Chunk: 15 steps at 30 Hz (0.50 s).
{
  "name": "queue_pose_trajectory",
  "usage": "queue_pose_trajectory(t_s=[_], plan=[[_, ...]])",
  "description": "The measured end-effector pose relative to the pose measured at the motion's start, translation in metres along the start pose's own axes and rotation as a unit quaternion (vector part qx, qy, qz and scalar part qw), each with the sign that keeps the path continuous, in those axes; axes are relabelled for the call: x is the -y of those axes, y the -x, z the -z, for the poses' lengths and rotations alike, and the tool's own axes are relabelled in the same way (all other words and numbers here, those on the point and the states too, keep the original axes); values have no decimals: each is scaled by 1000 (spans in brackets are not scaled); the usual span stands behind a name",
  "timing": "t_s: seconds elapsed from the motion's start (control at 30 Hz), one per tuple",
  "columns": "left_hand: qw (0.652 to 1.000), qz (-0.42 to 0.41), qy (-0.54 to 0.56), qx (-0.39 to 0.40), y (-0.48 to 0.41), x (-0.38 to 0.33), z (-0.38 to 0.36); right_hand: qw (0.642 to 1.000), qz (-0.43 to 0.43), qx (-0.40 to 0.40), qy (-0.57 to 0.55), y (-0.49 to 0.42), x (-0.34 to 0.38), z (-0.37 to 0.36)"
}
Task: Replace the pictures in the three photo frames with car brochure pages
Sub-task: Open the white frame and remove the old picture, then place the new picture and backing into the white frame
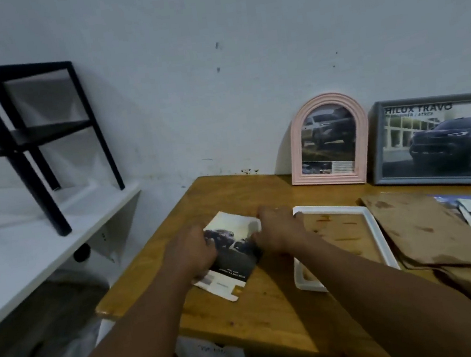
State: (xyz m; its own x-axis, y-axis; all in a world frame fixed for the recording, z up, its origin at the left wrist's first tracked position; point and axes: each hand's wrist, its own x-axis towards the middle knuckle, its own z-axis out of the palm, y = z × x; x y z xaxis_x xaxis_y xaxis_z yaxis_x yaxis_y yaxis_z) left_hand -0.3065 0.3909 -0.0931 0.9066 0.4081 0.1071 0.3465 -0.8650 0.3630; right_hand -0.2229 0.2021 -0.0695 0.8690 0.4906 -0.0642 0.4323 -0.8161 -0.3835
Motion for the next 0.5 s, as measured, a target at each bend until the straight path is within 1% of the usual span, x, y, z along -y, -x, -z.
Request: queue_pose_trajectory(t_s=[0.07, 0.17, 0.27, 0.4, 0.5], plan=[[1000, 15, -21, 2, 2, 15, -3, 1000, -15, 5, 23, -2, 6, -8], [999, 12, -30, -7, 1, 21, -8, 999, -33, -8, 40, -7, 6, -17], [999, 6, -38, -14, -1, 16, -8, 999, -42, -16, 30, -11, 9, -16], [999, 3, -41, -14, -3, 10, -11, 998, -34, -51, 23, -12, 11, -15], [999, 1, -44, -22, -1, 8, -14, 998, -50, -47, -1, -9, 5, -21]])
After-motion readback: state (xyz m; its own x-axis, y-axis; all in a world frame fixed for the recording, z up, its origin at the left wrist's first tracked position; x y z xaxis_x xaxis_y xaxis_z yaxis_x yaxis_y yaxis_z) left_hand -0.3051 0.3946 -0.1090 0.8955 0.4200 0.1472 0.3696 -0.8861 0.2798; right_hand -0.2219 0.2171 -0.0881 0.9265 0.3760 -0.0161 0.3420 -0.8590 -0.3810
